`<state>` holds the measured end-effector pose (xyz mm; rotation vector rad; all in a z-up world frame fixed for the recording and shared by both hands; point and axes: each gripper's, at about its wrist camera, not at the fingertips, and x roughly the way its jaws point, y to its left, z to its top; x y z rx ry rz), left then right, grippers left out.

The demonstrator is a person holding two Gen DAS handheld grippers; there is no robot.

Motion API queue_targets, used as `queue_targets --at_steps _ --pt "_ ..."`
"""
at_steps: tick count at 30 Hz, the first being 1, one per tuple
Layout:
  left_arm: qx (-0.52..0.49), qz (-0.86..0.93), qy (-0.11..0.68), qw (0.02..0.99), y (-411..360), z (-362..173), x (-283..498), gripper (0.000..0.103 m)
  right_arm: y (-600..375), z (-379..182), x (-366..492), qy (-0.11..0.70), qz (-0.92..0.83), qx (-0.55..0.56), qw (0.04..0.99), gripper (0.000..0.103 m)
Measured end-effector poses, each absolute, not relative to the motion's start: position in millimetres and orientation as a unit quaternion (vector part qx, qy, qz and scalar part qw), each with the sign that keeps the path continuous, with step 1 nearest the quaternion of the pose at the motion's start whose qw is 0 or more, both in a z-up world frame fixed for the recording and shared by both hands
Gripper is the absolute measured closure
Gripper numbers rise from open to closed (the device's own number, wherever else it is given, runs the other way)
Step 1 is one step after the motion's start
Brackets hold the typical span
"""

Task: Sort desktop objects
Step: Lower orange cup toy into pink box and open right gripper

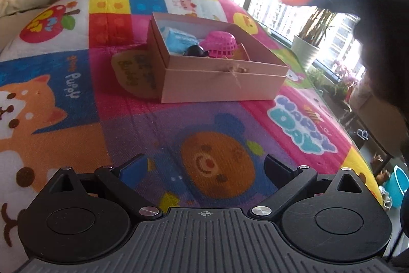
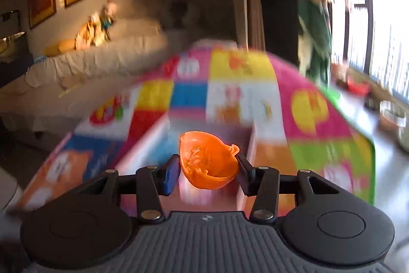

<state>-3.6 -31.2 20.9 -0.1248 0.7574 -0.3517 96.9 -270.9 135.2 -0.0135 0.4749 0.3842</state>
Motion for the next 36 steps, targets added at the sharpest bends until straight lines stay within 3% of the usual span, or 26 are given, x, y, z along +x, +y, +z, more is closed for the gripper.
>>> queue_targets --at_steps 1,4,9,13,19,25,27,30,36 --pt "-0.061 -0.168 0.367 0.913 -28.5 20.7 -4.1 0.002 -263.0 137.8 108.4 0.235 0.193 -0.006 0.953 0.036" --pt "-0.07 -0.159 0.366 0.914 -18.5 17.8 -4.9 0.002 -242.6 129.8 125.0 0.243 0.192 -0.02 0.951 0.035" --pt "-0.079 -0.15 0.376 0.911 -8.7 8.4 -0.3 0.001 -245.3 93.5 130.2 0.318 0.198 0.009 0.927 0.047" --pt "-0.08 -0.153 0.375 0.911 -9.9 7.6 0.0 0.001 -253.0 64.1 140.4 0.378 0.2 0.057 0.902 0.064" --pt "-0.063 -0.141 0.377 0.913 -13.9 9.0 -0.9 0.0 -228.9 44.8 148.9 0.378 0.204 0.062 0.901 0.063" --pt "-0.052 -0.101 0.377 0.919 -6.4 10.8 0.1 0.0 -229.8 52.8 121.6 0.314 0.16 0.01 0.936 0.062" --pt "-0.053 -0.095 0.378 0.919 -6.1 10.4 2.5 0.0 -237.4 64.3 95.2 0.272 0.16 0.003 0.949 0.056" --pt "-0.05 -0.092 0.38 0.919 -9.2 9.8 3.9 0.0 -247.6 74.9 57.5 0.227 0.168 0.002 0.959 0.032" --pt "-0.012 -0.053 0.348 0.936 -20.2 6.1 -5.3 0.0 -249.0 47.4 13.1 0.278 0.193 0.04 0.94 0.004"
